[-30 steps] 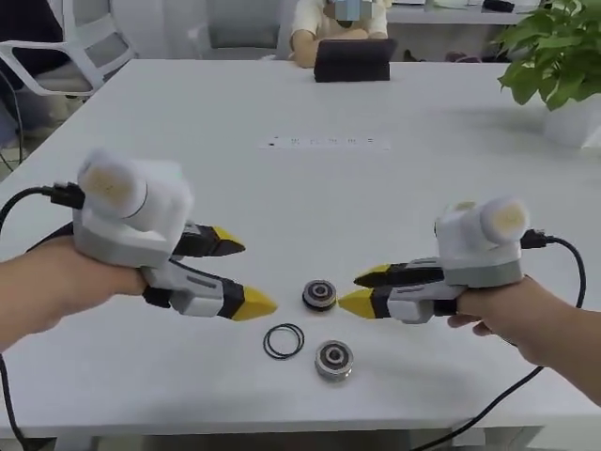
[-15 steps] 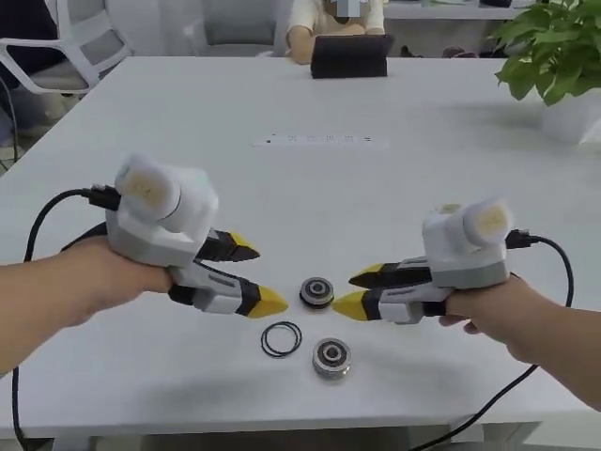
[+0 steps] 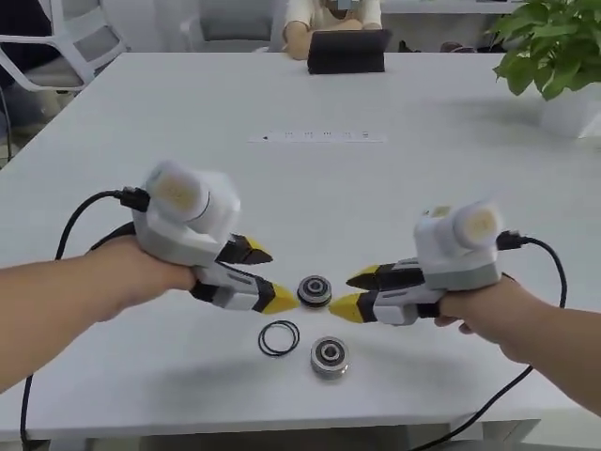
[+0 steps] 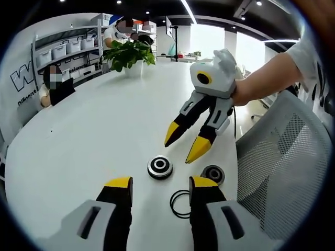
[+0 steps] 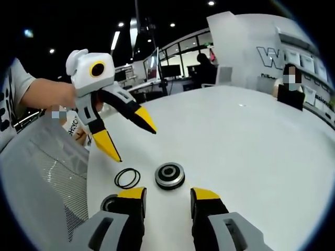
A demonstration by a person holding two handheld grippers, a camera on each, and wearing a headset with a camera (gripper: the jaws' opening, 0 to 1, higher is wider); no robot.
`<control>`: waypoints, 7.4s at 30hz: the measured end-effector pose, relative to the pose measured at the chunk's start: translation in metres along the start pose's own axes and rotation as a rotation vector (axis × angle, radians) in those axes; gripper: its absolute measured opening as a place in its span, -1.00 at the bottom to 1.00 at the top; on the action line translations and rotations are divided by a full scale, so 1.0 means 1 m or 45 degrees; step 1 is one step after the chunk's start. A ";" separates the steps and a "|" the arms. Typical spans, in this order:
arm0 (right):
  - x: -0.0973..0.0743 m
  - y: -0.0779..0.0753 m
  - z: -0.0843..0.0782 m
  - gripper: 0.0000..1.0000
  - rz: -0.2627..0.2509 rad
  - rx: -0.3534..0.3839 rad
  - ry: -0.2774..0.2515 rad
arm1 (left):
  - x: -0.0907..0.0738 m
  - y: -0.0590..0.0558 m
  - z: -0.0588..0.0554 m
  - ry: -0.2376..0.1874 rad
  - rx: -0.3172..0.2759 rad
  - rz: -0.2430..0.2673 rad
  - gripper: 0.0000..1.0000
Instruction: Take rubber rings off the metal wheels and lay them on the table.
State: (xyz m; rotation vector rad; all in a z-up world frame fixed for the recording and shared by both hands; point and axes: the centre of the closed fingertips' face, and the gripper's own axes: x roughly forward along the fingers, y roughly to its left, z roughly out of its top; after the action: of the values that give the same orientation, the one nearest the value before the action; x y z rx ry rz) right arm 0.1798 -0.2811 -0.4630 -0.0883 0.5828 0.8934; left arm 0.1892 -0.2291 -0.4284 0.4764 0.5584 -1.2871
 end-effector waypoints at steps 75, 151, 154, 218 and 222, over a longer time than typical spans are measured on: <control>0.026 0.001 0.003 -0.44 -0.011 -0.083 0.044 | 0.053 -0.001 0.001 0.033 -0.034 0.058 -0.86; 0.021 -0.001 -0.004 -0.67 -0.068 -0.176 0.107 | 0.054 0.001 0.000 0.063 -0.048 0.093 -0.86; 0.018 -0.004 -0.007 -0.76 -0.075 -0.158 0.114 | 0.054 0.001 0.000 0.063 -0.050 0.093 -0.86; 0.008 -0.012 0.003 -1.00 -0.023 0.532 -0.138 | 0.056 0.002 0.001 0.060 -0.054 0.114 -0.86; 0.007 -0.012 0.004 -1.00 -0.018 0.546 -0.142 | 0.056 0.002 0.001 0.057 -0.057 0.117 -0.86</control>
State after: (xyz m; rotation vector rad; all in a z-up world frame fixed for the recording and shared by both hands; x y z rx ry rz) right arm 0.1938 -0.2820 -0.4652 0.3423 0.6562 0.7379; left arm 0.2012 -0.2716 -0.4630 0.4897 0.5952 -1.1761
